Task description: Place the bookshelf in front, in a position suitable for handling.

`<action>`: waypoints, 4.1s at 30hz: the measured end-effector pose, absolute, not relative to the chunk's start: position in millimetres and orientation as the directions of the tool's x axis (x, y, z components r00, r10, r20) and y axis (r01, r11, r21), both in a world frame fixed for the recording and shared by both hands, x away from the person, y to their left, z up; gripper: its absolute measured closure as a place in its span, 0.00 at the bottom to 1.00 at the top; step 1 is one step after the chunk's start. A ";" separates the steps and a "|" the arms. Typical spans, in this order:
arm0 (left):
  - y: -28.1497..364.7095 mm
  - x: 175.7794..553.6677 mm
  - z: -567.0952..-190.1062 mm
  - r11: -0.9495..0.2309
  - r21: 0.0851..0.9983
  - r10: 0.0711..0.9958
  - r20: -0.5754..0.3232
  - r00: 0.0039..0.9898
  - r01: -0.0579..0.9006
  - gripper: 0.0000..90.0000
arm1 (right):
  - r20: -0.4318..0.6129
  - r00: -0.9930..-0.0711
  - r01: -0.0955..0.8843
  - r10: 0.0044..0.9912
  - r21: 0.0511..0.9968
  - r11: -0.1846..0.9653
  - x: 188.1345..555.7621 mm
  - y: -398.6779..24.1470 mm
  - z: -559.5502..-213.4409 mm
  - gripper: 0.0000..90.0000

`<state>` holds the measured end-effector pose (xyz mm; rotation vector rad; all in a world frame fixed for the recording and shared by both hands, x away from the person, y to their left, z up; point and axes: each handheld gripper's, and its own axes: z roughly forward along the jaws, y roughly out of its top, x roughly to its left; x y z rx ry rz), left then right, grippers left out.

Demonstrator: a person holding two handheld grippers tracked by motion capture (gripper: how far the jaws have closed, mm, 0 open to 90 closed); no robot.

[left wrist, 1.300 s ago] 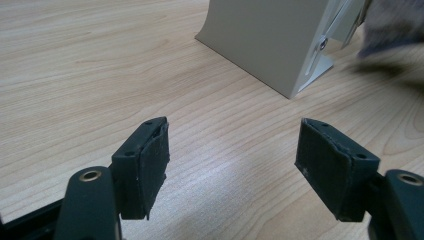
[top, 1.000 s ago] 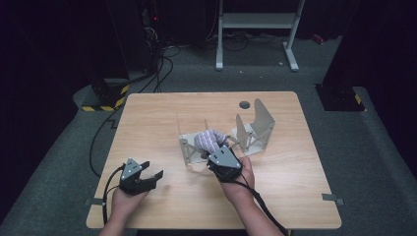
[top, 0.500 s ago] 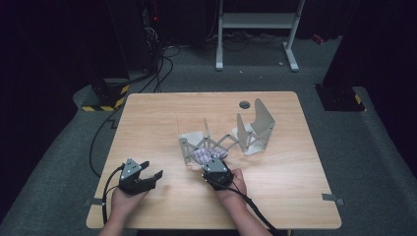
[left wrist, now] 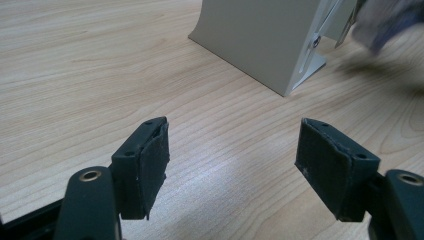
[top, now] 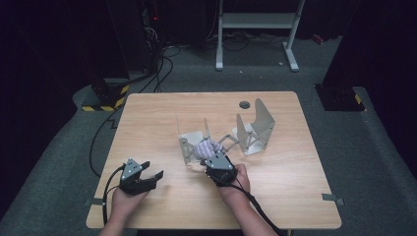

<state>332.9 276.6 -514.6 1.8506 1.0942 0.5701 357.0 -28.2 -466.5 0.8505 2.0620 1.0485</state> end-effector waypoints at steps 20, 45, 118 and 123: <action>278.4 332.6 -514.0 -0.212 0.865 0.860 -0.055 0.507 0.454 0.33 | -0.274 -0.653 0.252 0.706 0.801 0.543 353.7 18.0 -495.4 0.71; 280.2 332.6 -514.2 -0.212 0.865 0.862 -0.054 0.504 0.454 0.33 | -0.237 -0.645 0.119 0.726 0.908 0.402 346.5 22.7 -417.1 0.71; 256.6 332.6 -514.6 -0.260 0.852 0.808 -0.066 0.586 0.455 0.32 | -0.177 -0.262 0.458 0.949 0.842 0.284 322.5 -217.2 -495.7 0.68; 255.6 332.5 -514.9 -0.268 0.850 0.802 -0.064 0.594 0.454 0.32 | -0.163 -0.234 0.470 0.958 0.844 0.258 324.4 -228.9 -495.4 0.67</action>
